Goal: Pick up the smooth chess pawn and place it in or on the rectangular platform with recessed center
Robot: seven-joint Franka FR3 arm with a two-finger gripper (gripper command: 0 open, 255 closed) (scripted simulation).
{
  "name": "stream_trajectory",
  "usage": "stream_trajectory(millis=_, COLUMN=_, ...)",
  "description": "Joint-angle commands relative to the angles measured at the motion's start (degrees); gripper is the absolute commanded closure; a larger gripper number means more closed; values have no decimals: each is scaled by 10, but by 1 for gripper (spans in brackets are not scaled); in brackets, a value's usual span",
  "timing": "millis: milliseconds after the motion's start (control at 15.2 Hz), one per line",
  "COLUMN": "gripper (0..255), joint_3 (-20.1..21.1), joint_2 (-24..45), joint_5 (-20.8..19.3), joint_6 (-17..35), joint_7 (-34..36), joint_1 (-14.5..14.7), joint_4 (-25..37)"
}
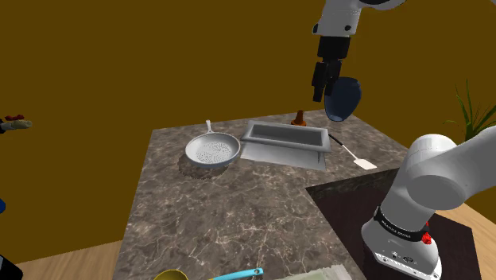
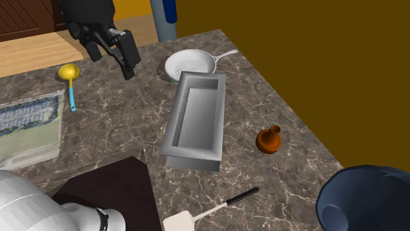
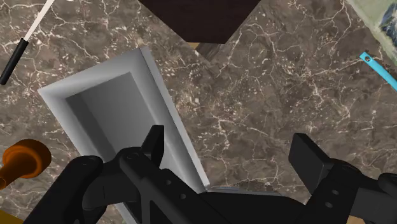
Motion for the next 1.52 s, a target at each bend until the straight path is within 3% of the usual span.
stream_trajectory(millis=0, gripper=0, joint_3=0, joint_2=0, joint_5=0, joint_6=0, joint_7=0, joint_1=0, joint_4=0)
stream_trajectory(millis=792, gripper=0, joint_3=-103, joint_2=127, joint_5=-68, joint_6=151, joint_7=-131, joint_1=-36, joint_4=-17)
stream_trajectory(millis=1452, gripper=0, joint_3=-184, joint_2=293, joint_5=-69, joint_6=262, joint_7=-241, joint_1=-54, joint_4=48)
